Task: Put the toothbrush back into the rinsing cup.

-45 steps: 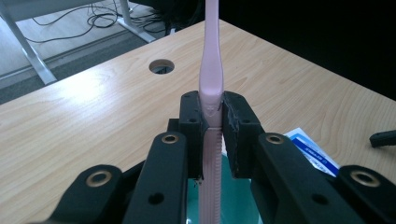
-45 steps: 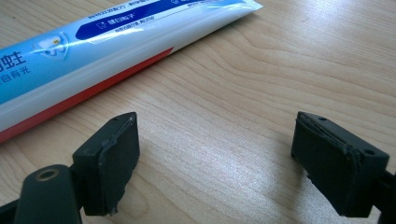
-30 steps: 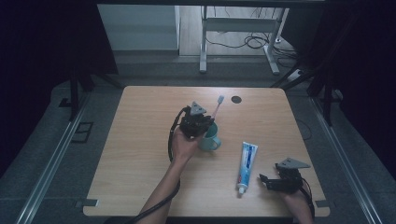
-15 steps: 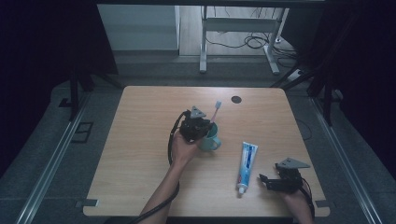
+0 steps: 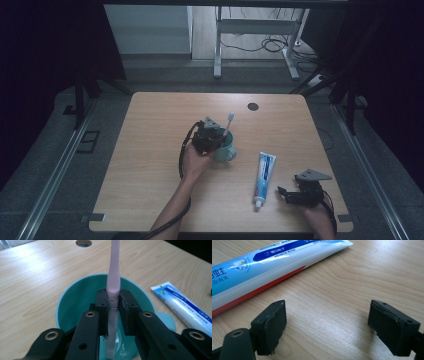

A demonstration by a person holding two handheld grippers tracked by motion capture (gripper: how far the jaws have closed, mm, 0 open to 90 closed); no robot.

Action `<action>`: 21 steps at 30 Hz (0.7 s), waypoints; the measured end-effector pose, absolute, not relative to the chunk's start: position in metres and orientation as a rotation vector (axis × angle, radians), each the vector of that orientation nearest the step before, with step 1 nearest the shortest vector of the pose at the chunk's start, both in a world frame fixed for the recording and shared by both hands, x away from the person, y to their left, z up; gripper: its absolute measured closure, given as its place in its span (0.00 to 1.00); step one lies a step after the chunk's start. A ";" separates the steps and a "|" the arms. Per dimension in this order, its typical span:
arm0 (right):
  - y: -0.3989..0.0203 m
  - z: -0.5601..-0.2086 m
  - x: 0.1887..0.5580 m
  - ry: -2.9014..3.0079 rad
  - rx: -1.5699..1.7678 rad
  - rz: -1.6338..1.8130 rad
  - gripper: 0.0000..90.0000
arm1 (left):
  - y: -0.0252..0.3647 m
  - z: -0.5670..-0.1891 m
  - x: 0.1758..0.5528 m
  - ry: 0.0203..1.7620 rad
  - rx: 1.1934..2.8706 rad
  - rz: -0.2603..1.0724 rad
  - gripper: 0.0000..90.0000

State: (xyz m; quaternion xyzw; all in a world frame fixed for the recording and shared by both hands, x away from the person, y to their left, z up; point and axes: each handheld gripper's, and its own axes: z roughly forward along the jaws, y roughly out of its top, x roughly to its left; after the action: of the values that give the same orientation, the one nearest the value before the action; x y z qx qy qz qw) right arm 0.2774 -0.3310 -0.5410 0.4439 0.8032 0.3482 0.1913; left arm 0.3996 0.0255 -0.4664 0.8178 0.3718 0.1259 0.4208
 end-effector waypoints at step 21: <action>-0.331 -0.541 0.277 2.255 1.246 0.978 0.17 | 0.029 -0.461 0.401 0.982 2.064 0.290 0.80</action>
State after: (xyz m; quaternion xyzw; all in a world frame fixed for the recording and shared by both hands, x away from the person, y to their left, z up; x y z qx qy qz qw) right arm 0.2774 -0.3310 -0.5411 0.4438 0.8032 0.3482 0.1917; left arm 0.4008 0.0292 -0.4614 0.8184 0.3892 0.1151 0.4067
